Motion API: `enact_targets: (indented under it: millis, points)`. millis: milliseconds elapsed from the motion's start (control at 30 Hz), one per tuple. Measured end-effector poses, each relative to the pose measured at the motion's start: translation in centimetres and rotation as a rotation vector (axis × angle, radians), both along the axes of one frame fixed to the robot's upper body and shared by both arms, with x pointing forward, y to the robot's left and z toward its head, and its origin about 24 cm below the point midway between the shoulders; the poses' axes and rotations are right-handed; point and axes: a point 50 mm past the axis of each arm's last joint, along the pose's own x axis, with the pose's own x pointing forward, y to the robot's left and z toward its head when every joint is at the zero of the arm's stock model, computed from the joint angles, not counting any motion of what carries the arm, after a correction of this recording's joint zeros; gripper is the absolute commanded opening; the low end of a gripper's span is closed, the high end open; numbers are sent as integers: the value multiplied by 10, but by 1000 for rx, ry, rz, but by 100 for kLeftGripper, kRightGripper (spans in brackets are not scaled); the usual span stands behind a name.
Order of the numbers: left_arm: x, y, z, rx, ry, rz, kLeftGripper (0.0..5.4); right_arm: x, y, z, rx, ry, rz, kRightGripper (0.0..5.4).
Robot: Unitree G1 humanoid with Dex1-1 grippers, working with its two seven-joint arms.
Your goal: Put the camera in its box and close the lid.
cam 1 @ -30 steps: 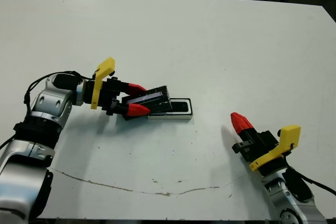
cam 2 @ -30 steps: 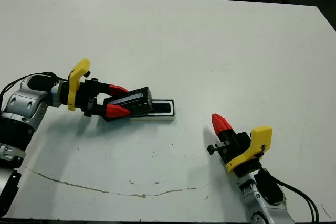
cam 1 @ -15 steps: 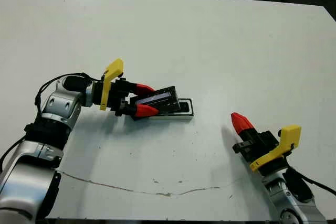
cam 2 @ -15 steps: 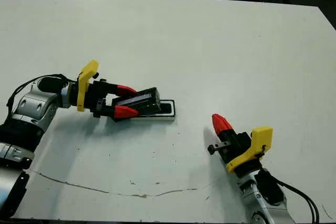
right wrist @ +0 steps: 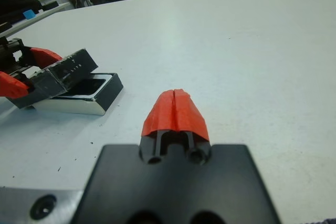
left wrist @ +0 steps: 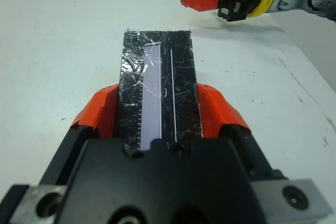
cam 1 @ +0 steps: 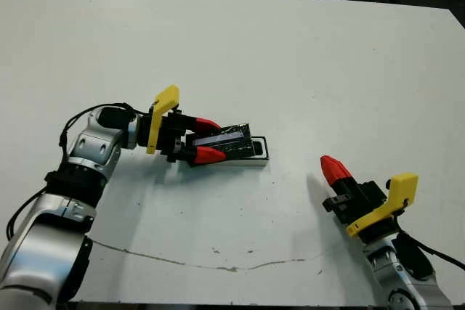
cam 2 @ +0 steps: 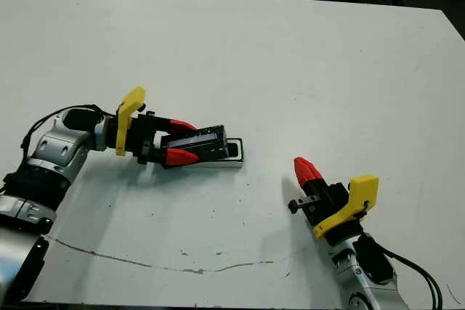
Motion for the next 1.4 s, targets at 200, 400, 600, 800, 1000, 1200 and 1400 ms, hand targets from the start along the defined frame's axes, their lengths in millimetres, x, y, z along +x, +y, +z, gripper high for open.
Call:
enact_targets:
  millis: [200, 400, 600, 800, 1000, 1200, 1400]
  points:
    - [0, -9, -5, -16, -39, -5, 316, 0, 0, 0, -1, 0, -1, 0]
    - [-1, -19, -7, 4, -54, -5, 316, 0, 0, 1, -1, -3, -3, 0]
    - [-1, -24, -7, 8, -62, -3, 316, 0, 0, 2, -5, -6, -9, 0]
    - [-1, -27, -10, -5, -80, -11, 316, 0, 0, 2, -6, -6, -9, 0]
    - [1, -31, -12, 1, -106, -27, 316, 0, 0, 2, -7, -7, -11, 0]
    - [4, -35, -12, 50, -116, -48, 316, 0, 0, 2, -8, -7, -14, 0]
    - [6, -37, -13, 92, -107, -55, 316, 0, 0, 2, -6, -7, -14, 0]
